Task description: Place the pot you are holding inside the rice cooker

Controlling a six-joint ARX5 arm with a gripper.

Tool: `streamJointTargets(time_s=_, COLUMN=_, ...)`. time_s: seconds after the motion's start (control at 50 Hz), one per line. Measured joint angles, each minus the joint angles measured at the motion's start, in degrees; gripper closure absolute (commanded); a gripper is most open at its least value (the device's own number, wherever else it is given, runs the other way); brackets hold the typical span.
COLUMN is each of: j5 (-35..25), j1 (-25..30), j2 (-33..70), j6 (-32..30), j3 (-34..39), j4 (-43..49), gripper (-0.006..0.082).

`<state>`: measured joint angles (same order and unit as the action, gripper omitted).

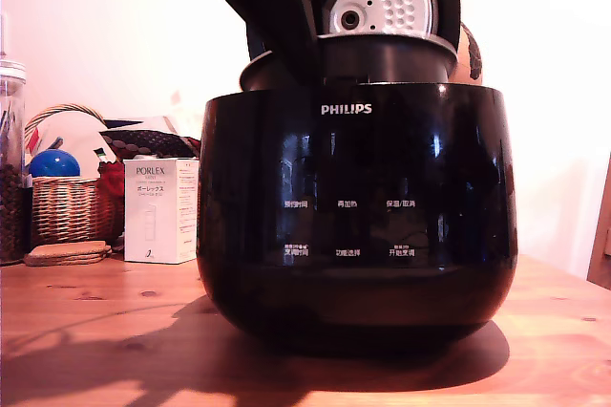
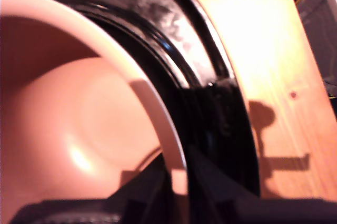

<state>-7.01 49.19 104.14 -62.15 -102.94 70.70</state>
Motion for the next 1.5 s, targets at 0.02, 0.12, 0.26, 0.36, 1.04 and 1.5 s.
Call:
streamJointTargets(time_s=0.02, j5=0.0, j1=0.0, j2=0.0, j6=0.0, j3=0.0, j4=0.0, gripper=0.0686)
streamJointTargets(time_s=0.12, j5=0.1, j1=0.0, j2=0.0, j6=0.0, j3=0.0, j4=0.0, gripper=0.0685)
streamJointTargets(time_s=0.26, j5=0.8, j1=0.0, j2=0.0, j6=0.0, j3=0.0, j4=0.0, gripper=0.0637)
streamJointTargets(time_s=0.36, j5=1.2, j1=0.0, j2=0.0, j6=0.0, j3=-0.1, j4=0.2, gripper=0.0628)
streamJointTargets(time_s=1.04, j5=6.0, j1=0.2, j2=-0.1, j6=4.8, j3=-10.0, j4=6.8, gripper=0.0631)
streamJointTargets(time_s=1.5, j5=13.0, j1=-2.9, j2=-0.2, j6=26.4, j3=-13.9, j4=7.1, gripper=0.0791)
